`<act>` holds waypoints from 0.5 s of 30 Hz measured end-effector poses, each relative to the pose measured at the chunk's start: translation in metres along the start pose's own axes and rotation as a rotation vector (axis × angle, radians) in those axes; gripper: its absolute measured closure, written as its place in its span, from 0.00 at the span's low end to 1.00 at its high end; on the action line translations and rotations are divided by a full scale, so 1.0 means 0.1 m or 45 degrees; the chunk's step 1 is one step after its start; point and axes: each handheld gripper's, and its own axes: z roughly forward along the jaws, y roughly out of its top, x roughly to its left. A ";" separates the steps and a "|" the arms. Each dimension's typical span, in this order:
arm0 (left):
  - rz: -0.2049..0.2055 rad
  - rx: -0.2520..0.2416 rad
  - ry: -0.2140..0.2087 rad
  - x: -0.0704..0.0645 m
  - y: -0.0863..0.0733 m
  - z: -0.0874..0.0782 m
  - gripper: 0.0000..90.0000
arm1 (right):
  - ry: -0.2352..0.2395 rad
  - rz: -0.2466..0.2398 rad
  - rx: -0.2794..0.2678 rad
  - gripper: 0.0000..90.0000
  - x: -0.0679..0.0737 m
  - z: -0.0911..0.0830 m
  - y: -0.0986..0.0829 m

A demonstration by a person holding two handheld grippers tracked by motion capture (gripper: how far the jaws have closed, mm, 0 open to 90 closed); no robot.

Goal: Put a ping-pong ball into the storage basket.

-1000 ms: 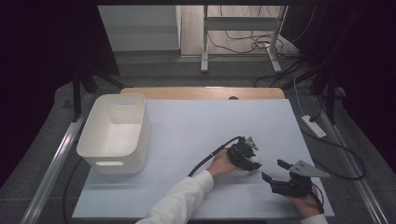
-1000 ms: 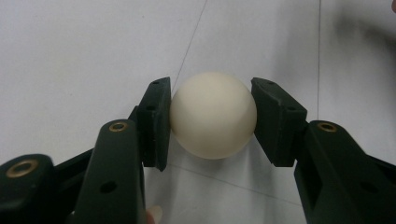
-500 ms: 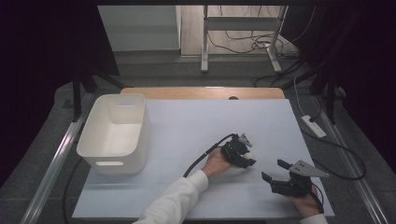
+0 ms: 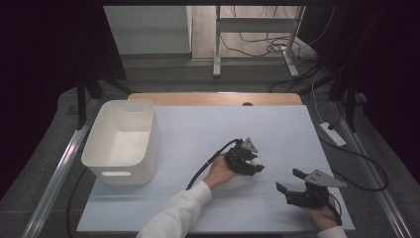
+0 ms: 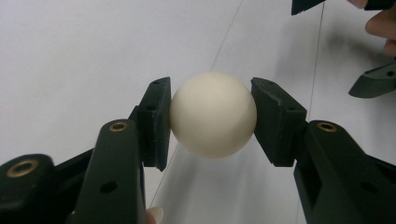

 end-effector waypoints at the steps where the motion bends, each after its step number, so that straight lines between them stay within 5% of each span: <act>1: 0.000 0.000 0.000 0.00 0.00 0.00 0.57 | 0.000 0.000 0.000 0.18 0.00 0.00 0.00; 15: -0.017 -0.063 0.024 -0.01 -0.04 -0.28 0.57 | -0.001 -0.004 0.005 0.18 0.00 0.01 0.00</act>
